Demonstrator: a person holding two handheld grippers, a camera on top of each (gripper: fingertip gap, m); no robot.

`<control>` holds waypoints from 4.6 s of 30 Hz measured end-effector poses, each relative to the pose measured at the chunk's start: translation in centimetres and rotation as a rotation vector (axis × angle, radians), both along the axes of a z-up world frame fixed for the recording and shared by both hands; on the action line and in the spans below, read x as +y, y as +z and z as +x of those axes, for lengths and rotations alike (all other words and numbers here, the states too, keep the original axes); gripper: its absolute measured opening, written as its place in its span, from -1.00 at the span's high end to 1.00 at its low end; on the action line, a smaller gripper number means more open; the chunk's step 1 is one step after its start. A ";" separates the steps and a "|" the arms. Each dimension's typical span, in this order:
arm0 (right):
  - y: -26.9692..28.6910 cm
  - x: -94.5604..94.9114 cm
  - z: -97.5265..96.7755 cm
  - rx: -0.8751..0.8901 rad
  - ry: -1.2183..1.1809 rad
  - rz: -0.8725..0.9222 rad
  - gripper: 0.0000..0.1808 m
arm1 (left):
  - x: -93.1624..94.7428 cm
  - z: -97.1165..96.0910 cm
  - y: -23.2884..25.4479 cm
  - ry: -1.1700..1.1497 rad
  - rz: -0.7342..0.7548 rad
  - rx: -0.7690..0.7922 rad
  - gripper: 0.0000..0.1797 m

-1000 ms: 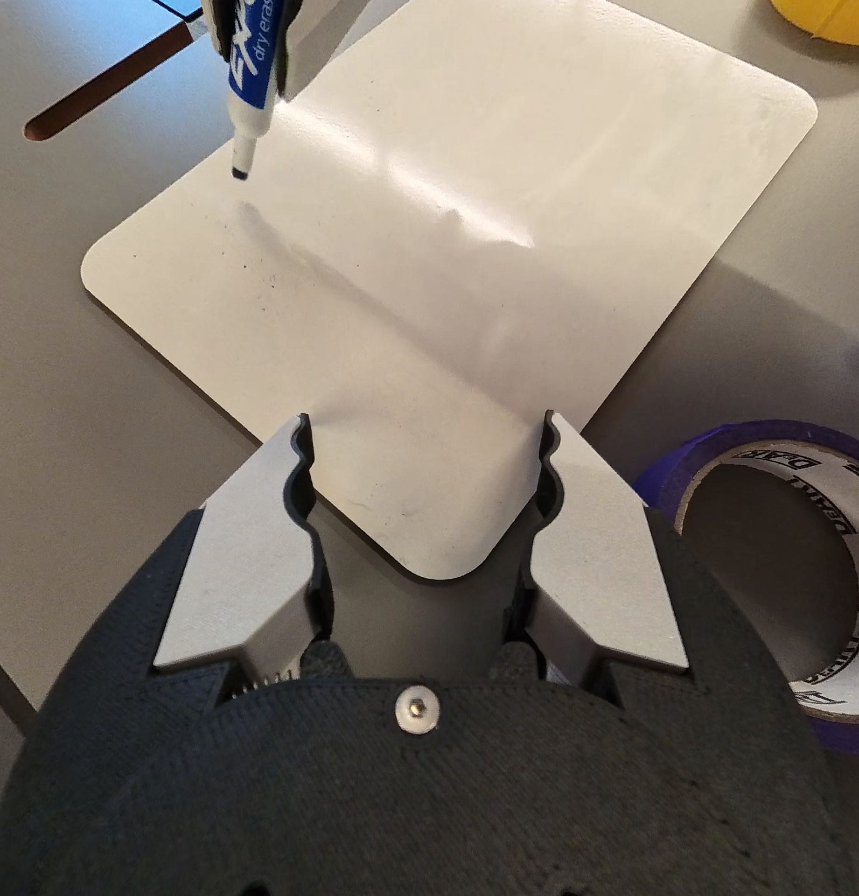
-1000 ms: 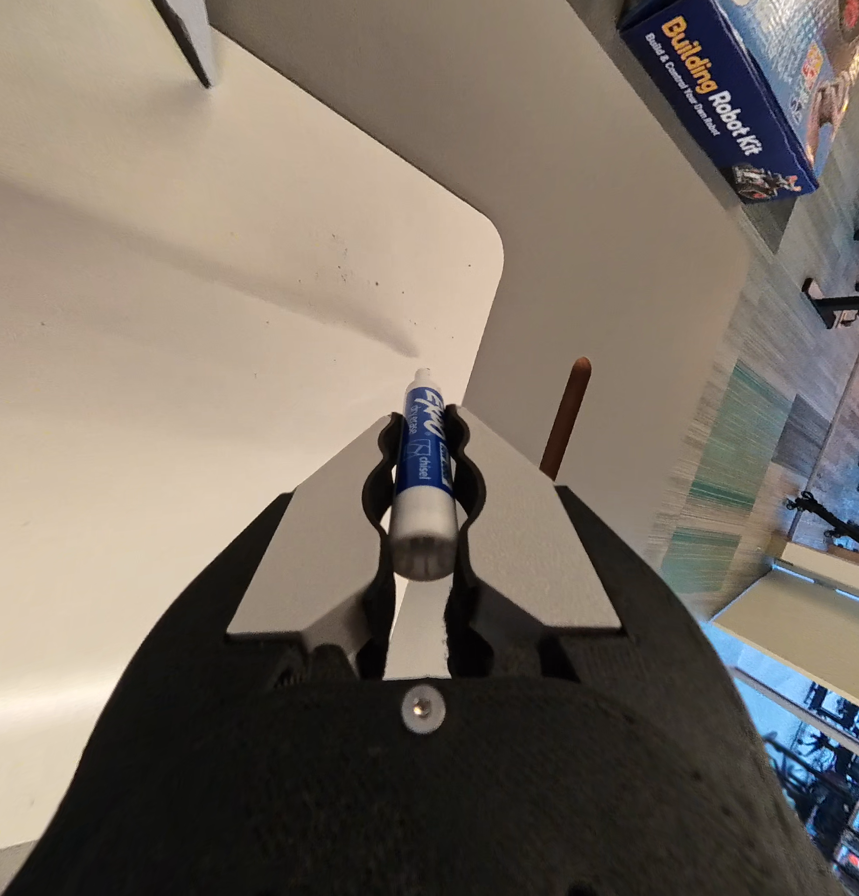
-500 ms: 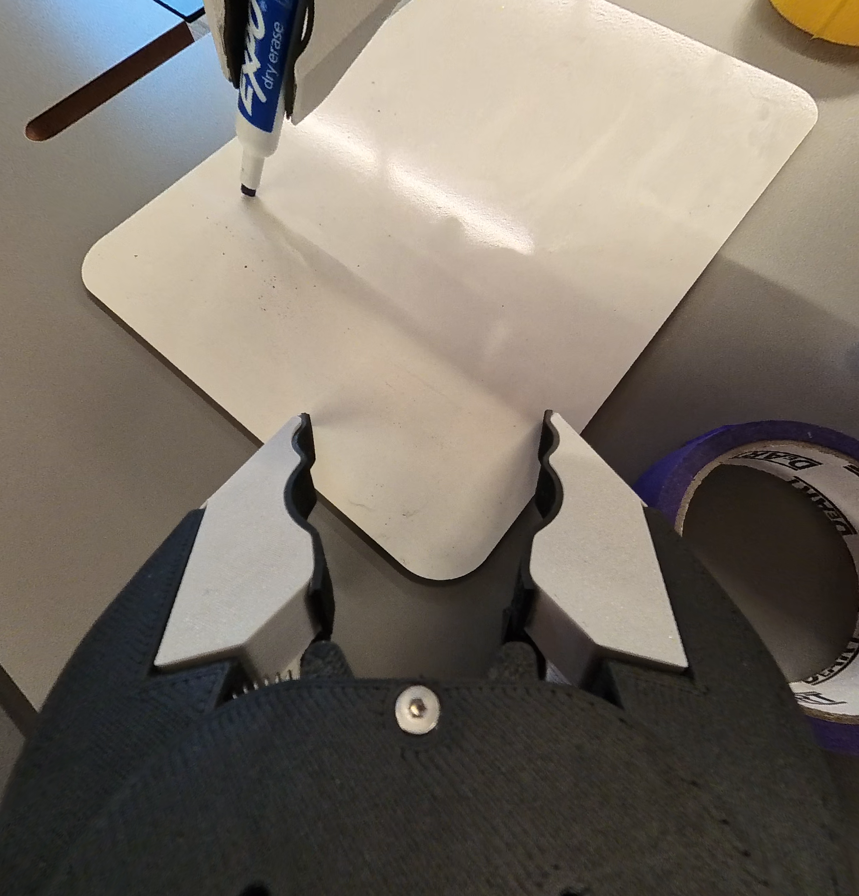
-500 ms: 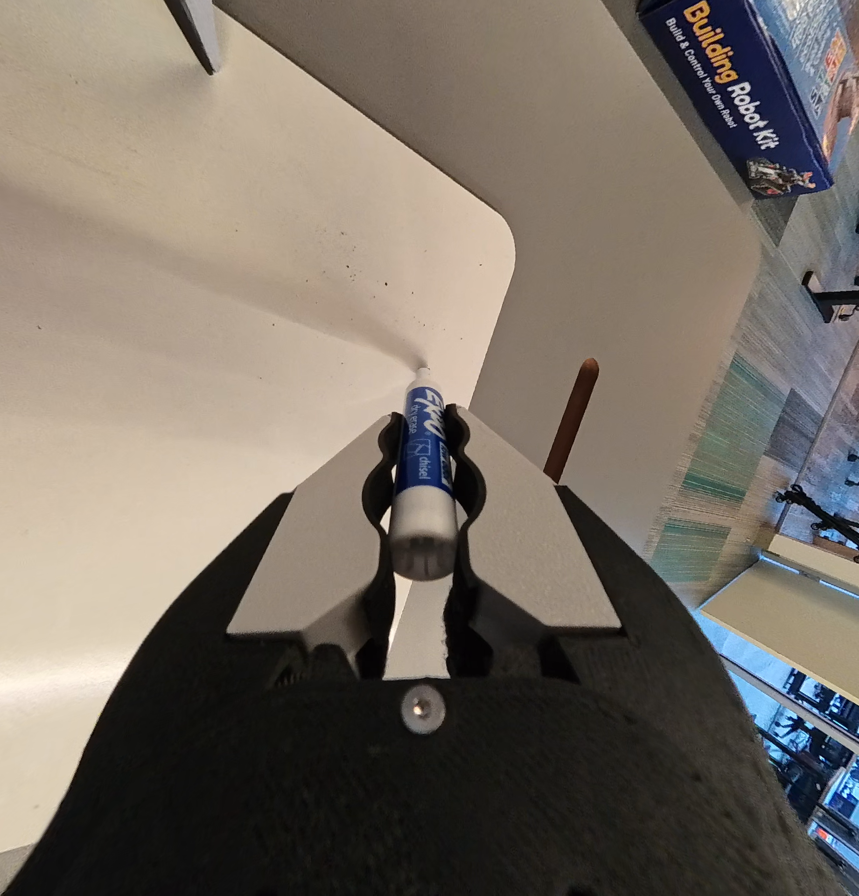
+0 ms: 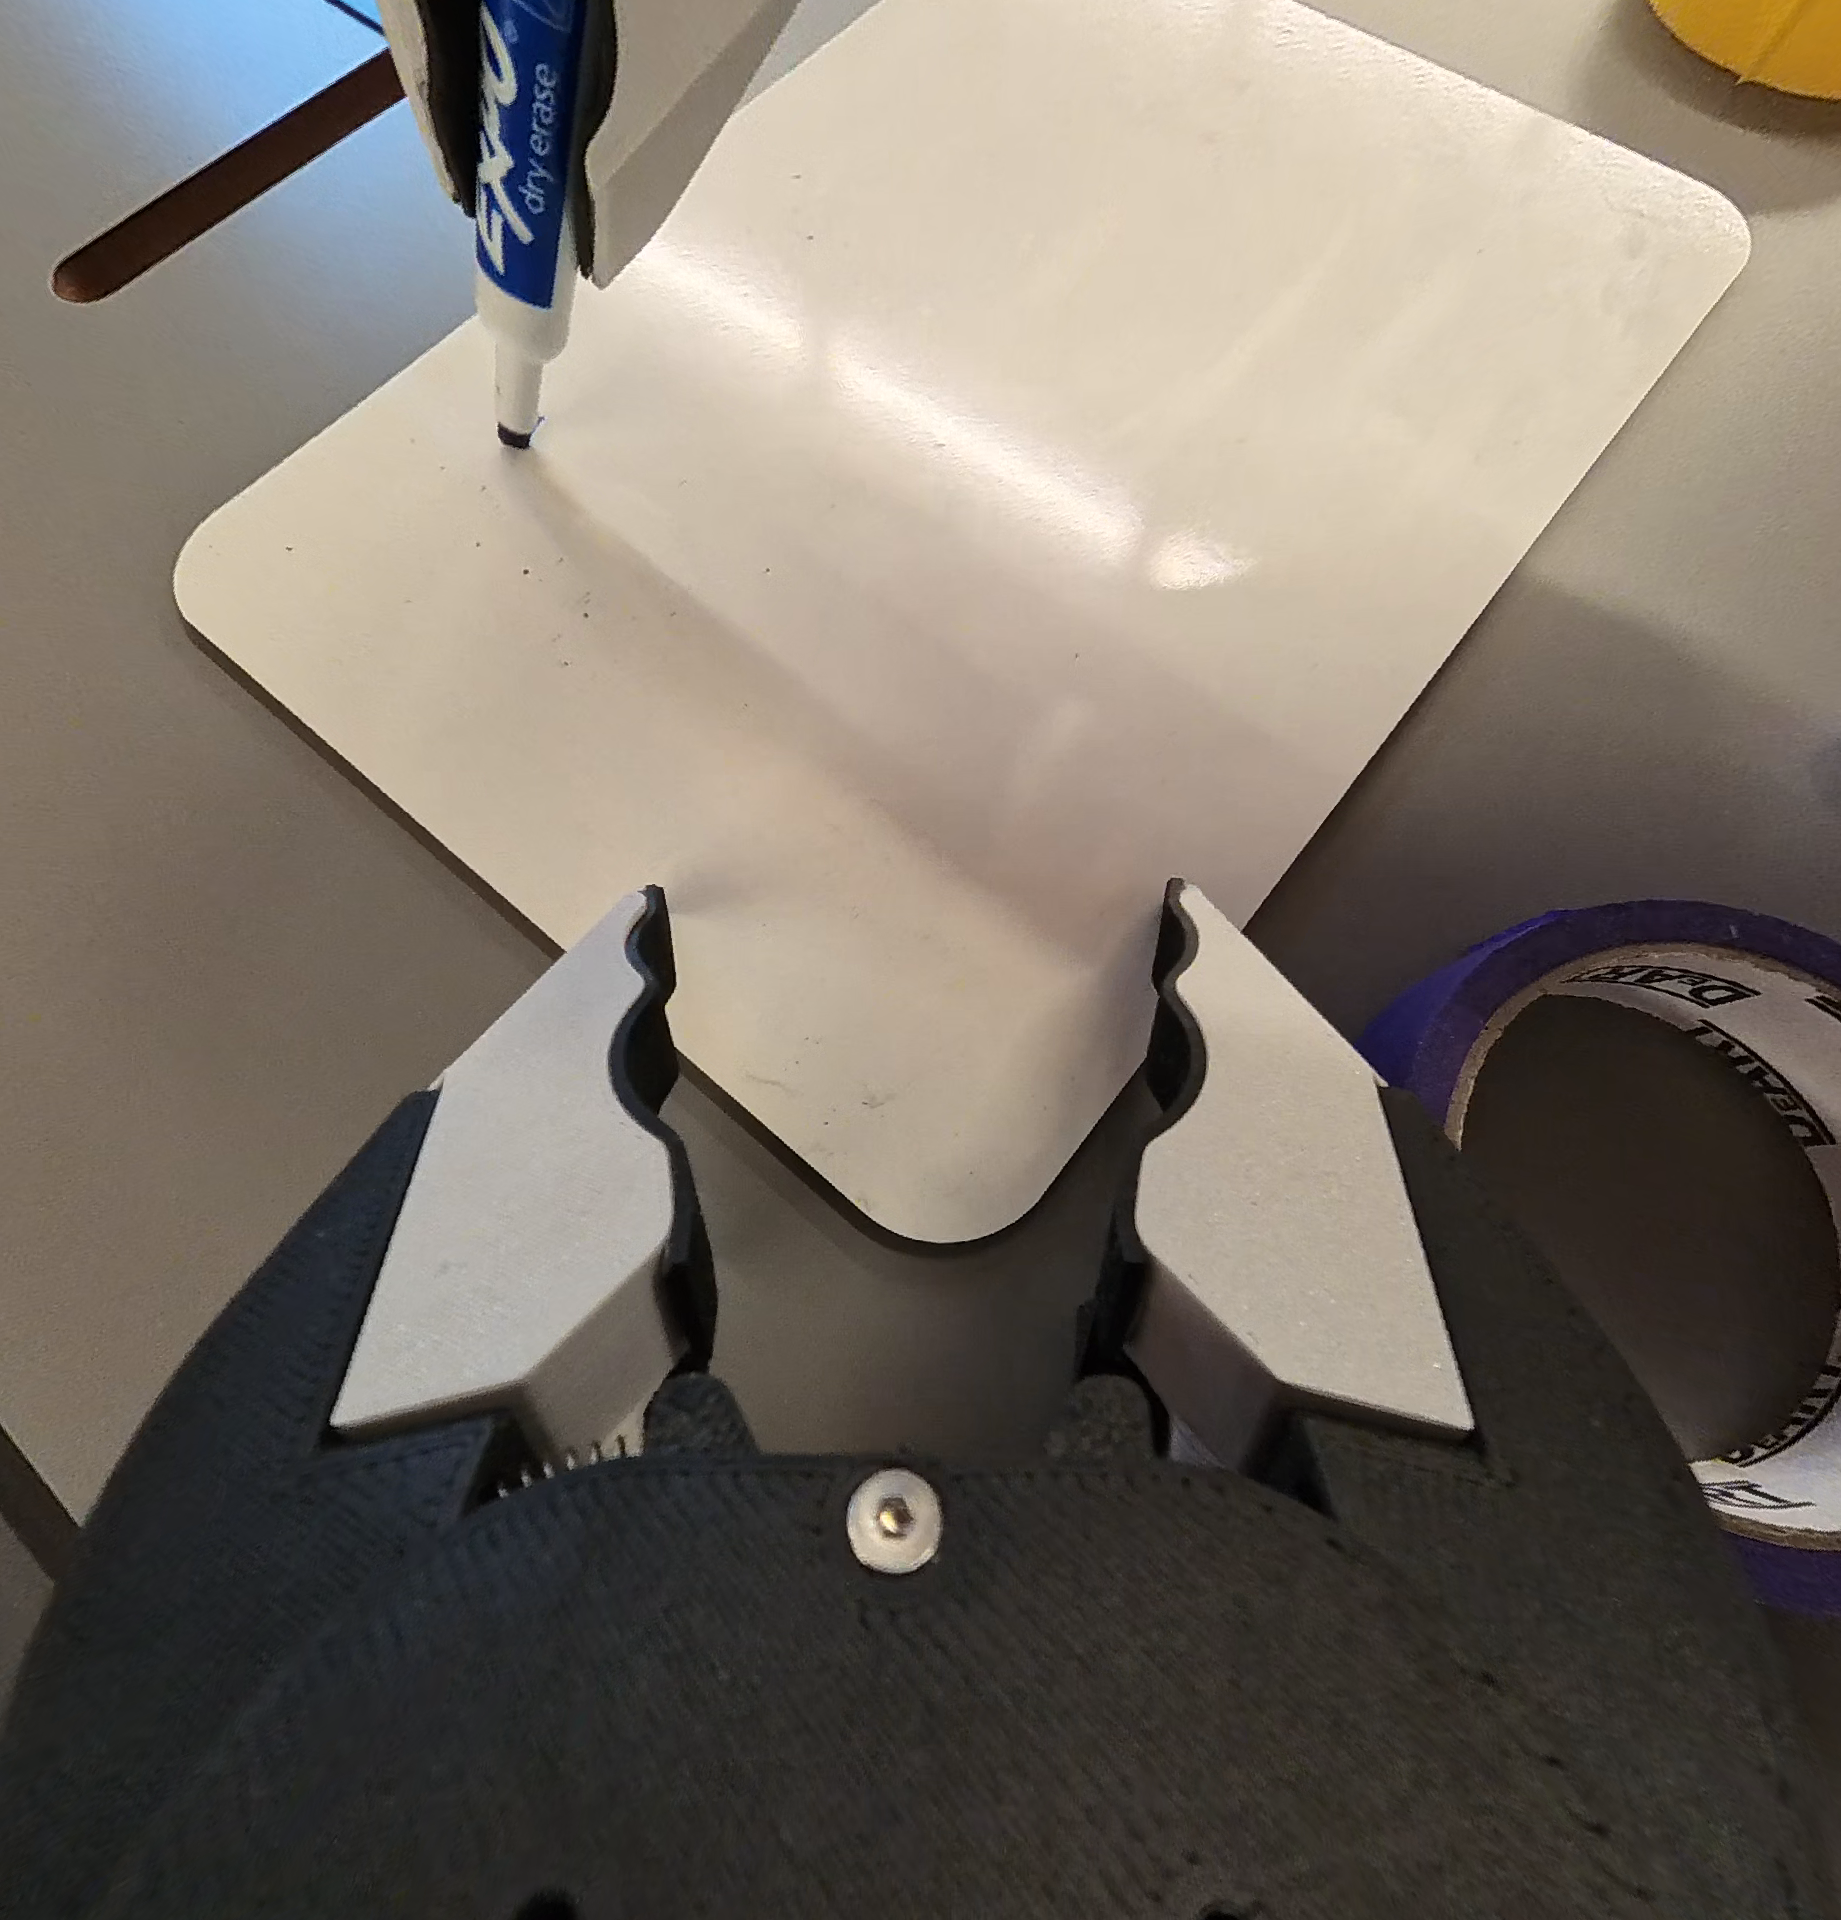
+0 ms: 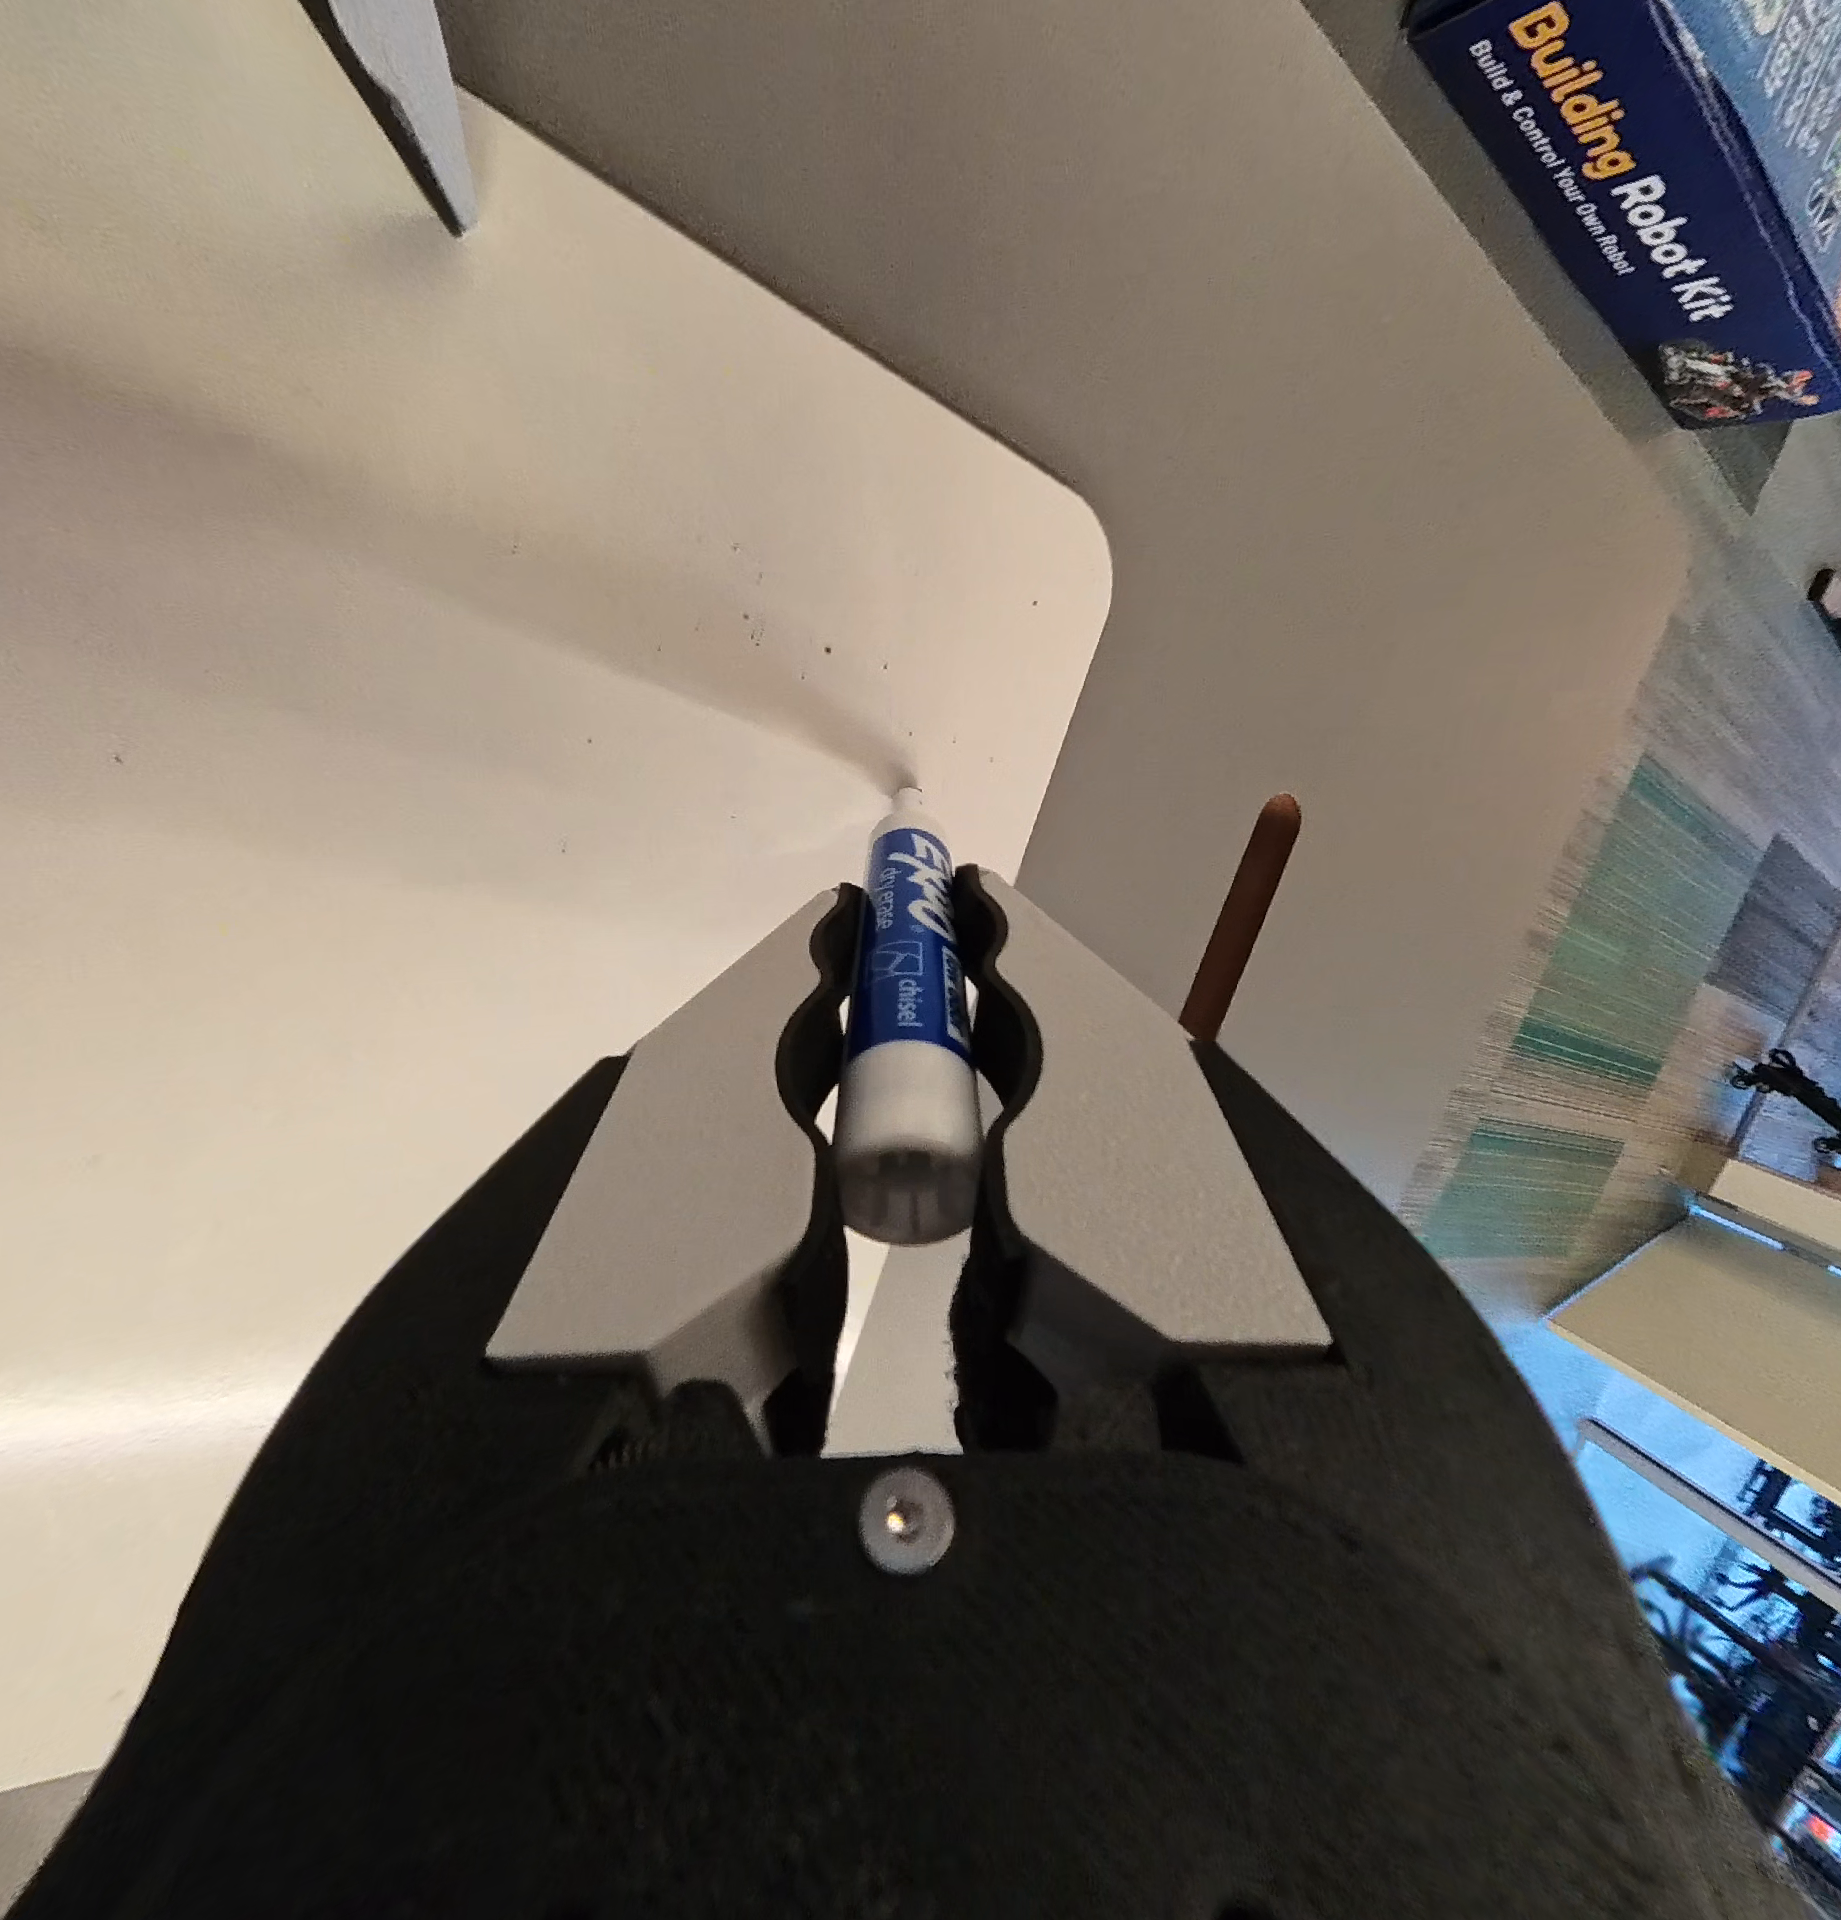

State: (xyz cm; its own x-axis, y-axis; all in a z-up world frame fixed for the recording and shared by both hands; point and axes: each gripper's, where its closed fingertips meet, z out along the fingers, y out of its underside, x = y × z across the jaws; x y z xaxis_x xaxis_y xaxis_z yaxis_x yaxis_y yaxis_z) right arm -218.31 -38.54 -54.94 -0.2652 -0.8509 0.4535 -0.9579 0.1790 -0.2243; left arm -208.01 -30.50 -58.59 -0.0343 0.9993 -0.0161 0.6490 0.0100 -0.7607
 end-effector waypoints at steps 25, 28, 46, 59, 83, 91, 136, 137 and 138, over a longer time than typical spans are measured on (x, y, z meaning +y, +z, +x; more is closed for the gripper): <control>0.0 2.5 1.7 -0.058 -0.012 0.046 0.81 | 0.0 0.0 0.0 -0.002 0.000 0.000 -0.03; 0.0 2.9 1.4 -0.058 -0.020 0.045 0.81 | 0.0 0.0 0.0 -0.002 0.000 0.000 -0.03; 0.0 1.6 -0.5 -0.059 -0.065 0.026 0.81 | 0.1 0.0 0.0 -0.003 0.001 0.000 -0.03; 0.1 -0.1 -0.3 -0.051 -0.058 0.018 0.81 | 0.1 0.0 0.0 -0.004 0.001 0.000 -0.03; 0.7 3.0 -1.5 -0.160 -0.266 0.026 0.81 | 0.1 0.0 0.0 -0.005 0.000 0.000 -0.02; 0.5 2.8 -1.5 -0.149 -0.255 0.025 0.81 | 0.1 0.0 0.0 -0.006 0.000 0.000 -0.02; 0.0 3.2 -1.3 -0.115 -0.234 0.031 0.80 | 0.1 0.0 0.0 -0.007 0.000 0.001 -0.02; 0.0 3.4 -1.2 -0.121 -0.234 0.035 0.81 | 0.1 0.0 0.0 -0.007 0.000 0.001 -0.02; 0.0 3.5 -1.0 -0.125 -0.233 0.039 0.81 | 0.1 0.0 0.0 -0.007 0.000 0.001 -0.02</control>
State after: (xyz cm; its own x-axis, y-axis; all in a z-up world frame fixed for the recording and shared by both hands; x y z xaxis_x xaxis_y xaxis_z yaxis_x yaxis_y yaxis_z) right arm -219.35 -35.02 -54.98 -0.5081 -0.7764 0.3729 -0.8550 0.4024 -0.3271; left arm -208.01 -30.42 -58.58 -0.0276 0.9995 -0.0158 0.6487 0.0058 -0.7610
